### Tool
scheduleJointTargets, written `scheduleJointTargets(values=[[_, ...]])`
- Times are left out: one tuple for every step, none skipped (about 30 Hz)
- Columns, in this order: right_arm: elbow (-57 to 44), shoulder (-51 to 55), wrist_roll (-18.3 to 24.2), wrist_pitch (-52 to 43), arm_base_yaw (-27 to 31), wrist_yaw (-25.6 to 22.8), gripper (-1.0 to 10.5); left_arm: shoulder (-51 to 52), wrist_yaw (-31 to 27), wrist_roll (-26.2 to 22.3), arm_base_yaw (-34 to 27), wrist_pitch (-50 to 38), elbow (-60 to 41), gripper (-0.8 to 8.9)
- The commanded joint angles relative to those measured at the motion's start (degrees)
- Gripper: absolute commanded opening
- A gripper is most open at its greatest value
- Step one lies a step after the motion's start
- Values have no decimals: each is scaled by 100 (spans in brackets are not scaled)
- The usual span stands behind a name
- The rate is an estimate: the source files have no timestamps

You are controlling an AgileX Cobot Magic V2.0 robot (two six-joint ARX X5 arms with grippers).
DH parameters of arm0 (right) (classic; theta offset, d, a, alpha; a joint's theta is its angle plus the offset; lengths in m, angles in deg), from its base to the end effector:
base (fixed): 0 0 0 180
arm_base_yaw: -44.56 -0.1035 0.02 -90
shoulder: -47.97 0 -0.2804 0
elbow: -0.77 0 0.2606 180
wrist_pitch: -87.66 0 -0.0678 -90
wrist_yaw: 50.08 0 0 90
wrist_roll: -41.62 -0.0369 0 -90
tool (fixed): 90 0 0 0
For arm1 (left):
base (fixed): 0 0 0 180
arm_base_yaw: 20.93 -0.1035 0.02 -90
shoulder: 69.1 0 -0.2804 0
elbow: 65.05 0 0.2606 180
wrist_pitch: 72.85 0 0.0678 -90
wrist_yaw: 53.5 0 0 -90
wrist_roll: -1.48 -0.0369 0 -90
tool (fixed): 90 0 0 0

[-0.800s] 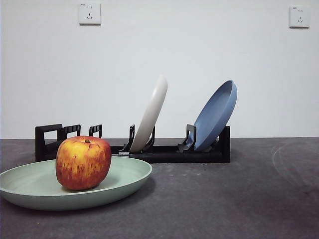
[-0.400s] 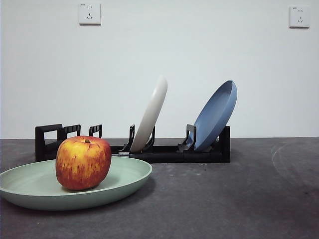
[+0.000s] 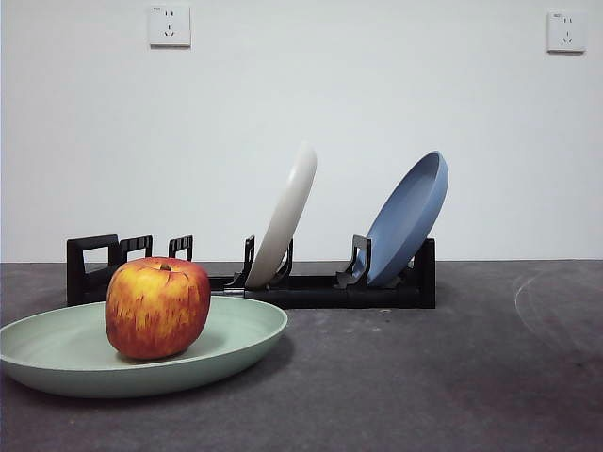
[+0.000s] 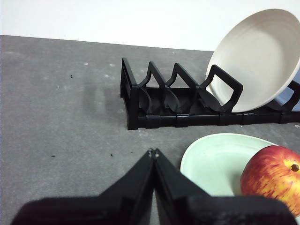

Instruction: Take the green plate from the plate rack,put the plate on the table,take the apple from the table,put the apple in the plate

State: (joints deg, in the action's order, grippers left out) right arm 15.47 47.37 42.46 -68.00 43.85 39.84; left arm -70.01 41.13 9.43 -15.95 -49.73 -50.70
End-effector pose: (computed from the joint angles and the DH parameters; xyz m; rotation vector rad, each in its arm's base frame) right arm 0.0954 0.0011 0.1513 -0.0159 0.1786 0.0123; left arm 0.0956 -0.0113 0.1509 -0.1376 0.1805 -0.1553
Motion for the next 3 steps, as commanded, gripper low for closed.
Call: scheduleJointTargets(values=[[-55,7,-26,-42,2,-20,2,-2,-15,-26,-17,-39,-44,-3],[-55,7,-26,-42,2,-20,2,-2,-15,-26,-17,-39,-42,-3],[-55,7,-26,-42,2,-20,2,-2,-15,-26,-17,-39,-42,-3]])
